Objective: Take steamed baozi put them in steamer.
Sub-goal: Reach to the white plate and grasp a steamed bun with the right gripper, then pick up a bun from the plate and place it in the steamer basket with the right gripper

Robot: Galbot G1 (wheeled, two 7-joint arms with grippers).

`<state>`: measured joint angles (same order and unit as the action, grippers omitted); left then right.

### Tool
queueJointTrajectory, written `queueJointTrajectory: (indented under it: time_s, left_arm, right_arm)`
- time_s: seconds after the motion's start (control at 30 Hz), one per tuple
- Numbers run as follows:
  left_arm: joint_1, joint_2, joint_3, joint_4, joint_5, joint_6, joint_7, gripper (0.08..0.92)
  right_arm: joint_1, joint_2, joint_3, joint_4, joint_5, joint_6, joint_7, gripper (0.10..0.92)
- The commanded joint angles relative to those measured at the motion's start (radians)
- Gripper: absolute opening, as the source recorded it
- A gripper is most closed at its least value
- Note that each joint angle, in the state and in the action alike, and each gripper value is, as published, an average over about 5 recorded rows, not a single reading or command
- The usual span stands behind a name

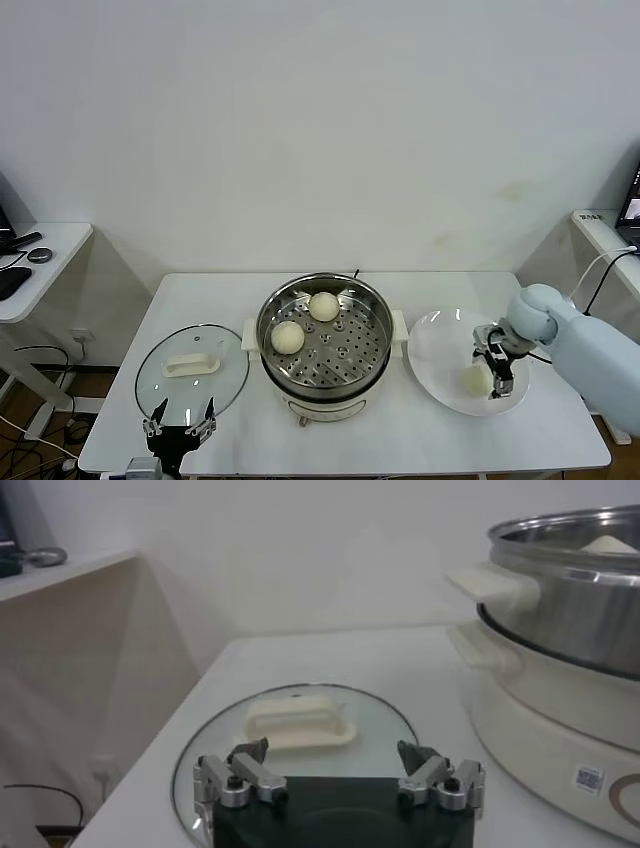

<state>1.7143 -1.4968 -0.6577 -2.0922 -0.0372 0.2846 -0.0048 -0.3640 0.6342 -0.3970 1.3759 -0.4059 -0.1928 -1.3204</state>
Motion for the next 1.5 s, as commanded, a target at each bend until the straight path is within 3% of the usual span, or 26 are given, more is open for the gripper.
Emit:
queueJointTrajectory:
  time_s: [0.03, 0.8, 0.9, 1.17, 1.33, 1.5]
  left_arm:
    - [-0.001, 0.001, 0.000, 0.006, 0.000, 0.000, -0.001, 0.823]
    - [-0.004, -0.001, 0.000, 0.012, 0.000, 0.000, -0.001, 0.823]
    - [-0.005, -0.002, 0.002, 0.013, 0.001, 0.000, -0.001, 0.823]
    - [-0.009, -0.002, 0.007, 0.013, 0.002, 0.000, -0.002, 0.823]
    - [-0.014, -0.002, 0.013, 0.010, 0.003, 0.000, -0.003, 0.823]
    - [-0.023, -0.006, 0.012, 0.005, 0.022, -0.006, -0.007, 0.823]
  right_arm:
    - [-0.017, 0.010, 0.007, -0.006, -0.021, -0.003, 0.014, 0.823]
    - [-0.015, 0.046, 0.002, -0.038, -0.050, -0.006, 0.028, 0.822]
    - [-0.016, 0.043, 0.003, -0.037, -0.050, -0.007, 0.028, 0.791]
    - [0.010, 0.036, 0.007, -0.032, -0.029, -0.014, 0.018, 0.599]
    - [0.128, 0.028, -0.030, -0.020, 0.048, -0.026, 0.002, 0.564]
    - [0.461, 0.073, -0.236, -0.016, 0.206, -0.046, -0.025, 0.560]
